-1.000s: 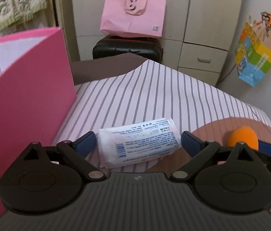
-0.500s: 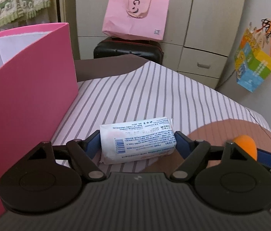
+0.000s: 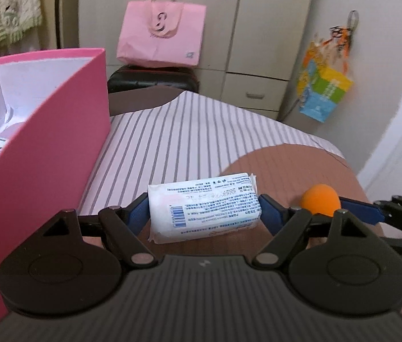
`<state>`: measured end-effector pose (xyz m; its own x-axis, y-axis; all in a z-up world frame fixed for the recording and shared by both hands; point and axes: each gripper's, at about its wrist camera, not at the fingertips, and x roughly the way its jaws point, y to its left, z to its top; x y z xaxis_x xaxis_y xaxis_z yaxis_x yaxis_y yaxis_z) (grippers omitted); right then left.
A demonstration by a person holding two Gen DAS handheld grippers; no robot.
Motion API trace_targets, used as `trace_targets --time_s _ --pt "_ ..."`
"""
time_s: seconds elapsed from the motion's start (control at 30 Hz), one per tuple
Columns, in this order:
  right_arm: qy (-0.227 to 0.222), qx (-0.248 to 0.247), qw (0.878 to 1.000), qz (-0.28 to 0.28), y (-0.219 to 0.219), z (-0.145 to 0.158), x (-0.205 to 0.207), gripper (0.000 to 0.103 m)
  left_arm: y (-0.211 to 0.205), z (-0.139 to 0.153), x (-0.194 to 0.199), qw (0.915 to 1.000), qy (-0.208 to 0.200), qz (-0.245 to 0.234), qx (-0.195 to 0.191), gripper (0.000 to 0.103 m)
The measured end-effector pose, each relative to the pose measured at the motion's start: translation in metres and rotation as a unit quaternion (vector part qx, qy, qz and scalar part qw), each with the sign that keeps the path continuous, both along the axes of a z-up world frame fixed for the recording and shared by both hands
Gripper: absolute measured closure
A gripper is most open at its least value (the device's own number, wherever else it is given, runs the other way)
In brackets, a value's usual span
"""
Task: Organize soft objects
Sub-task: 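Lift and carry the sponge and wipes pack over the pink box with both grippers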
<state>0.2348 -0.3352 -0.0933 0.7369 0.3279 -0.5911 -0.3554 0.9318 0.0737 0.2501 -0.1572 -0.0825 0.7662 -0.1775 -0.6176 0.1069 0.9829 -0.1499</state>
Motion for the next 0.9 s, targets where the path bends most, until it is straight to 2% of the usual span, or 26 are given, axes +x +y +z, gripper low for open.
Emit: trace_targets --time_s 0.23,0.3,0.5,0.67,0.9 --pt "-0.011 -0.014 1.0 -0.015 0.009 0.008 -0.043 0.065 0.013 0.014 -0.046 0.9989 -0.015 -0.044 -0.008 0.024" --pt "-0.003 -0.022 1.0 -0.01 0.012 0.01 -0.053 0.065 0.019 0.016 -0.058 0.9978 -0.017 -0.062 -0.019 0.024" --pt "0.003 -0.026 1.0 0.008 0.026 0.017 -0.085 0.065 0.035 0.018 -0.096 0.995 -0.022 -0.096 -0.016 0.024" --pt "0.005 -0.053 0.999 -0.001 0.044 0.019 -0.114 0.065 0.059 0.017 -0.118 0.9926 0.003 -0.116 -0.038 0.024" --pt "0.008 -0.037 0.999 0.0 0.062 0.025 -0.144 0.065 0.096 0.022 -0.147 0.9864 0.027 -0.148 -0.067 0.024"
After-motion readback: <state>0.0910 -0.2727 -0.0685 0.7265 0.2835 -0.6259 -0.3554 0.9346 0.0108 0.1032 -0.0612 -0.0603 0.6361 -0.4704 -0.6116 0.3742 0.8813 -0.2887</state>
